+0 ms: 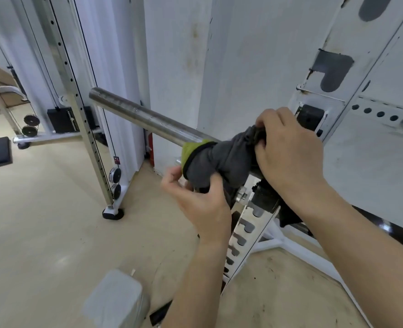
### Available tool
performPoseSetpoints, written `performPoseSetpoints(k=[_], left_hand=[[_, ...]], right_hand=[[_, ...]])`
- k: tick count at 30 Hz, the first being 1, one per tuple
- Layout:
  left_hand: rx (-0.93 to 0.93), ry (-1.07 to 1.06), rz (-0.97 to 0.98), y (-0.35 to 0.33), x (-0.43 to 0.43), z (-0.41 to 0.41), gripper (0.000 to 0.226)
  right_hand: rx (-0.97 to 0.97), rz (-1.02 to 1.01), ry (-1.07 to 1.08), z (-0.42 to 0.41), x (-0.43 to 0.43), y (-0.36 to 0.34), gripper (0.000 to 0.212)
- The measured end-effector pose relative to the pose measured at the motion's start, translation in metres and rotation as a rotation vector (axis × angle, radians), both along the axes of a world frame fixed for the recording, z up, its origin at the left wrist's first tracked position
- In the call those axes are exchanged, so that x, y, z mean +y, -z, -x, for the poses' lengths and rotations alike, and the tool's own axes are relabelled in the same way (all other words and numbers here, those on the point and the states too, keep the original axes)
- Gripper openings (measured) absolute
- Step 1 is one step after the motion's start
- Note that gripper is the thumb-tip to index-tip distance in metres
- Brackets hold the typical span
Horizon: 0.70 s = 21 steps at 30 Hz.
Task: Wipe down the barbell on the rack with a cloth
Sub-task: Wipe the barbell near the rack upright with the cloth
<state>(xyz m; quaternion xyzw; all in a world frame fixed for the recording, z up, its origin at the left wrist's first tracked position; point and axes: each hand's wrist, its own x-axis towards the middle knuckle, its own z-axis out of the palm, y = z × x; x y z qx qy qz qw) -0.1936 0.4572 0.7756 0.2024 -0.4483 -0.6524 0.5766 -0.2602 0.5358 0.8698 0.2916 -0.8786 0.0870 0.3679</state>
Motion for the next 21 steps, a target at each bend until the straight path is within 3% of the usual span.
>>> performPoseSetpoints(k=[3,6,10,12,16,18,21], left_hand=[[-0.175,-0.09,0.478,0.008,-0.012,0.014,0.05],[-0.33,-0.044,0.545,0.032,-0.008,0.013,0.045],[-0.414,0.182,0.603,0.065,0.004,-0.002,0.034],[-0.409,0.411,0.402,0.065,0.013,-0.009,0.029],[-0.224,0.85,-0.48,0.061,0.011,0.003,0.017],[-0.062,0.987,-0.678,0.058,0.013,0.017,0.03],[0.051,0.998,-0.795,0.038,0.02,0.037,0.05]], right_hand=[[-0.159,-0.084,0.111,-0.002,-0.012,-0.007,0.013],[-0.342,-0.292,0.042,-0.009,-0.013,0.004,0.018],[-0.447,-0.324,-0.07,-0.011,0.004,0.006,0.026],[-0.452,-0.335,-0.069,-0.018,0.009,0.002,0.024],[-0.406,-0.388,-0.015,-0.031,0.023,-0.004,0.022],[-0.425,-0.288,-0.035,-0.03,0.027,-0.006,0.03],[-0.383,0.052,-0.076,-0.028,0.024,0.001,0.034]])
